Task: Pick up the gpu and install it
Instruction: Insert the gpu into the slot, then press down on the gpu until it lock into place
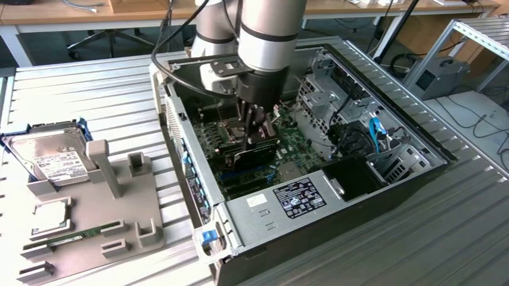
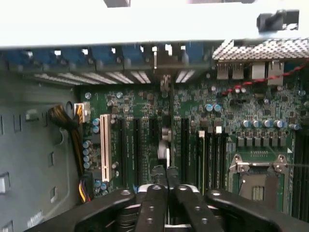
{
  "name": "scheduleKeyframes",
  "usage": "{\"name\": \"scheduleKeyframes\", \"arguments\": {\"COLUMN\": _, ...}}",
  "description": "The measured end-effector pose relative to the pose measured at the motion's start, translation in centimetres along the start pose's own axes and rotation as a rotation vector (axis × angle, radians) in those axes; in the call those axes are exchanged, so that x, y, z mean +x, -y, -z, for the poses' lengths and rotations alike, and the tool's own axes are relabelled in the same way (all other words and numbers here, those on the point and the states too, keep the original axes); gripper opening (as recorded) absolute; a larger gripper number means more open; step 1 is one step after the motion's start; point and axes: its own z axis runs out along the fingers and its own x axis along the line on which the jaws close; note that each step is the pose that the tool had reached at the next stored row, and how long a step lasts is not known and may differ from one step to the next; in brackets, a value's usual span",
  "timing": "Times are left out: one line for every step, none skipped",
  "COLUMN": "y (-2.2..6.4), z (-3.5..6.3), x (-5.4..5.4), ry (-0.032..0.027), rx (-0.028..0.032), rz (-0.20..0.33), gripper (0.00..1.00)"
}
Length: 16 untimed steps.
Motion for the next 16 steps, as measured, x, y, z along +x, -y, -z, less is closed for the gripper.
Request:
{"name": "scheduleKeyframes", "arguments": {"y": 0.44, "z": 0.01, "x": 0.0, "ry": 0.0005, "rx": -0.0039, "rz": 0.0, "gripper": 0.11}}
{"name": "scheduleKeyframes", "arguments": {"y": 0.77, "z": 0.01, "x": 0.0, "ry": 0.0006, "rx": -0.0067, "rz": 0.001, "gripper": 0.11}}
{"name": "scheduleKeyframes", "arguments": {"y": 1.07, "z": 0.02, "x": 0.0, "ry": 0.0008, "rx": -0.0091, "rz": 0.001, "gripper": 0.11}}
{"name": "scheduleKeyframes", "arguments": {"y": 1.28, "z": 0.02, "x": 0.0, "ry": 0.0012, "rx": -0.0104, "rz": 0.001, "gripper": 0.11}}
{"name": "scheduleKeyframes", "arguments": {"y": 1.47, "z": 0.02, "x": 0.0, "ry": 0.0011, "rx": -0.0116, "rz": 0.001, "gripper": 0.11}}
{"name": "scheduleKeyframes", "arguments": {"y": 1.61, "z": 0.02, "x": 0.0, "ry": 0.0012, "rx": -0.0125, "rz": 0.001, "gripper": 0.11}}
{"name": "scheduleKeyframes", "arguments": {"y": 1.64, "z": 0.02, "x": 0.0, "ry": 0.0012, "rx": -0.0126, "rz": 0.001, "gripper": 0.11}}
{"name": "scheduleKeyframes", "arguments": {"y": 1.64, "z": 0.02, "x": 0.0, "ry": 0.0012, "rx": -0.0127, "rz": 0.001, "gripper": 0.11}}
{"name": "scheduleKeyframes", "arguments": {"y": 1.64, "z": 0.03, "x": 0.0, "ry": 0.001, "rx": -0.0128, "rz": 0.001, "gripper": 0.11}}
{"name": "scheduleKeyframes", "arguments": {"y": 1.64, "z": 0.03, "x": 0.0, "ry": 0.0011, "rx": -0.0128, "rz": 0.001, "gripper": 0.11}}
{"name": "scheduleKeyframes", "arguments": {"y": 1.65, "z": 0.02, "x": 0.0, "ry": 0.0011, "rx": -0.0128, "rz": 0.001, "gripper": 0.11}}
{"name": "scheduleKeyframes", "arguments": {"y": 1.65, "z": 0.03, "x": 0.0, "ry": 0.0011, "rx": -0.0128, "rz": 0.001, "gripper": 0.11}}
{"name": "scheduleKeyframes", "arguments": {"y": 1.64, "z": 0.02, "x": 0.0, "ry": 0.0011, "rx": -0.0128, "rz": 0.001, "gripper": 0.11}}
{"name": "scheduleKeyframes", "arguments": {"y": 1.65, "z": 0.03, "x": 0.0, "ry": 0.0011, "rx": -0.0128, "rz": 0.001, "gripper": 0.11}}
{"name": "scheduleKeyframes", "arguments": {"y": 1.64, "z": 0.02, "x": 0.0, "ry": 0.0011, "rx": -0.0127, "rz": 0.001, "gripper": 0.11}}
{"name": "scheduleKeyframes", "arguments": {"y": 1.62, "z": 0.02, "x": 0.0, "ry": 0.001, "rx": -0.0128, "rz": 0.001, "gripper": 0.11}}
